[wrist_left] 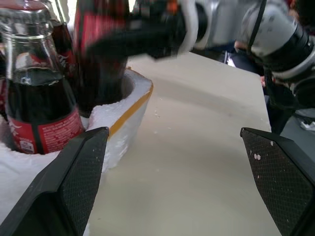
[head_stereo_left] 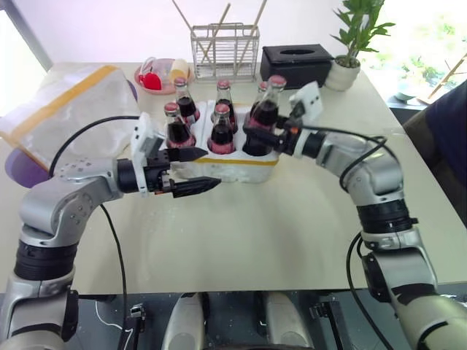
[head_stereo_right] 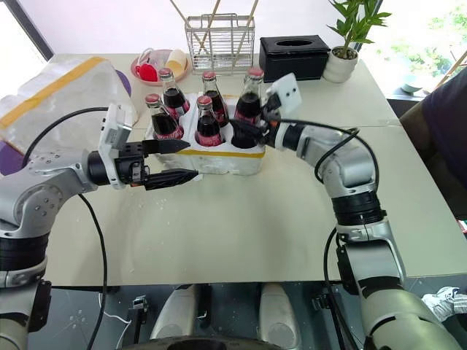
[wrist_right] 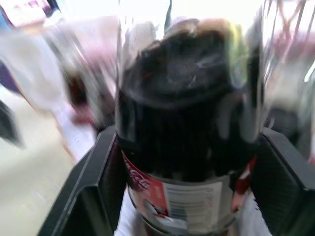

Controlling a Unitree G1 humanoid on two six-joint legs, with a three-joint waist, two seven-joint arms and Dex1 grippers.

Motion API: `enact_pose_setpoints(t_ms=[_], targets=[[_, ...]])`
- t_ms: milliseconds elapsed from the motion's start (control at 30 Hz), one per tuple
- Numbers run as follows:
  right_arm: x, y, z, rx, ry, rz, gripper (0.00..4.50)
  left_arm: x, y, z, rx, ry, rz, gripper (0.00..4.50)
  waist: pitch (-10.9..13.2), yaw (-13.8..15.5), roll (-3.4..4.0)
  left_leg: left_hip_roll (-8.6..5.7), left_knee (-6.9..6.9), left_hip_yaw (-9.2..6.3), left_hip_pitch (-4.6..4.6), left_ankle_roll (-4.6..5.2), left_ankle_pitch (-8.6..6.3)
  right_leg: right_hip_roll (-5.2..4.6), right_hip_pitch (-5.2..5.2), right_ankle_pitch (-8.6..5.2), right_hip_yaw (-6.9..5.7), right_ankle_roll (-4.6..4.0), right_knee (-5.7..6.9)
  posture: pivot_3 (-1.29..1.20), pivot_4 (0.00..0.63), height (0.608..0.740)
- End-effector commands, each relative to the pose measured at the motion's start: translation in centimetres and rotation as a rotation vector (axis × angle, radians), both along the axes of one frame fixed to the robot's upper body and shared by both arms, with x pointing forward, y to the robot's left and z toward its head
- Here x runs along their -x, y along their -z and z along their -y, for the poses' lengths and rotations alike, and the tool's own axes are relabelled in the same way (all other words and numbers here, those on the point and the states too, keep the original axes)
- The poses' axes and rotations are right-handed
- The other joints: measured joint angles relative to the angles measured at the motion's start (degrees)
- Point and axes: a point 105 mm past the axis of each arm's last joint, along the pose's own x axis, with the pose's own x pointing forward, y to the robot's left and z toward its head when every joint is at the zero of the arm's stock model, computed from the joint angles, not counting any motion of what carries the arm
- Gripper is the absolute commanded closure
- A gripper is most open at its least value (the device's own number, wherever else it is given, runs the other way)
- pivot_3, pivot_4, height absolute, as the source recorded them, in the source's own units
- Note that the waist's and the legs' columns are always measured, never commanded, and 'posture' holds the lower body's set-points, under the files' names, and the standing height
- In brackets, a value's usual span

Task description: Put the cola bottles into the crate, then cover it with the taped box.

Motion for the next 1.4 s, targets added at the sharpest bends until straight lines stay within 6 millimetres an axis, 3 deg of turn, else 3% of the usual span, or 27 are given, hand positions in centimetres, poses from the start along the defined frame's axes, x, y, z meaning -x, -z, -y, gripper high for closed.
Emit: enact_pose_setpoints(t_ms=[33, 67, 133, 333, 533, 667, 767, 867, 1133, 1400], targets=[[0.1, -1.3, -0.3, 0.034, -0.006, 0.097, 1.19, 0.5, -1.2, -0.4, 0.005, -0.010, 0.056, 0.00, 0.00, -0.08, 0.01, -0.01, 0.04, 0.00, -0.14, 0.00, 0.00, -0.01, -0.15, 0.01, 0.00, 0.01, 0.06, 0.00, 0.150, 0.740], [0.2, -0.9, -0.3, 0.051, -0.012, 0.094, 0.66, 0.6, -1.2, -0.5, 0.004, -0.015, 0.056, 0.00, -0.02, -0.10, -0.03, -0.01, 0.09, 0.01, -0.25, 0.00, 0.01, -0.01, -0.29, 0.02, 0.02, 0.03, 0.18, 0.00, 0.150, 0.740], [0.5, -0.9, -0.4, 0.054, -0.024, 0.089, 0.11, 0.6, -1.3, -0.9, -0.005, -0.030, 0.061, 0.00, -0.02, -0.10, -0.02, -0.01, 0.13, -0.01, -0.22, 0.00, 0.01, -0.01, -0.31, 0.01, 0.01, 0.02, 0.34, 0.00, 0.150, 0.740], [2.8, -4.3, 2.3, 0.009, -0.056, 0.128, 0.11, 1.0, -2.5, -5.3, -0.113, -0.152, 0.093, 0.00, 0.00, -0.08, 0.00, 0.01, 0.15, -0.05, -0.20, -0.08, 0.06, 0.00, -0.41, -0.07, -0.01, -0.12, 0.51, 0.00, 0.150, 0.740], [8.3, -9.5, 7.3, -0.027, -0.149, 0.147, 0.11, 3.7, -4.8, -13.7, -0.341, -0.341, 0.072, 0.00, 0.03, -0.05, 0.01, 0.05, 0.02, 0.00, -0.25, -0.09, 0.05, -0.02, -0.53, -0.15, -0.05, -0.25, 0.44, 0.00, 0.150, 0.740], [13.6, -10.0, 8.3, 0.019, -0.334, 0.122, 0.11, 4.6, -4.9, -19.0, -0.530, -0.504, 0.051, 0.00, 0.03, -0.04, 0.03, 0.06, -0.11, 0.04, -0.15, -0.11, 0.04, -0.08, -0.48, -0.28, -0.08, -0.46, 0.33, 0.00, 0.150, 0.740], [14.0, -9.7, 8.3, 0.050, -0.311, 0.108, 0.11, 6.0, -3.6, -22.3, -0.630, -0.546, -0.093, 0.00, 0.03, -0.55, 0.04, 0.11, -0.18, 0.16, -0.06, -0.12, 0.03, -0.11, -0.50, -0.27, -0.06, -0.50, 0.23, 0.00, 0.150, 0.740], [15.5, -9.3, 7.5, 0.015, -0.398, 0.090, 0.11, 7.7, -2.3, -24.1, -0.693, -0.508, -0.223, 0.00, 0.02, -0.72, 0.05, 0.17, -0.29, 0.27, 0.00, -0.14, 0.02, -0.17, -0.54, -0.19, -0.05, -0.63, 0.12, 0.00, 0.150, 0.740], [14.3, -8.1, 6.8, -0.013, -0.320, 0.092, 0.11, 5.5, -5.8, -29.2, -0.781, -0.701, -0.154, 0.00, -0.02, -0.01, -0.05, 0.09, -0.68, 0.43, -0.36, -0.23, 0.10, -0.39, -0.96, -0.14, -0.15, -0.68, -0.11, 0.00, 0.150, 0.740], [13.6, -7.8, 7.2, -0.005, -0.253, 0.096, 0.11, 2.9, -3.6, -31.8, -0.892, -0.759, -0.270, 0.00, -0.05, 0.23, -0.13, 0.10, -0.41, 0.70, -0.23, -0.19, 0.13, -0.22, -0.88, 0.02, -0.13, -0.35, 0.35, 0.00, 0.150, 0.740]])
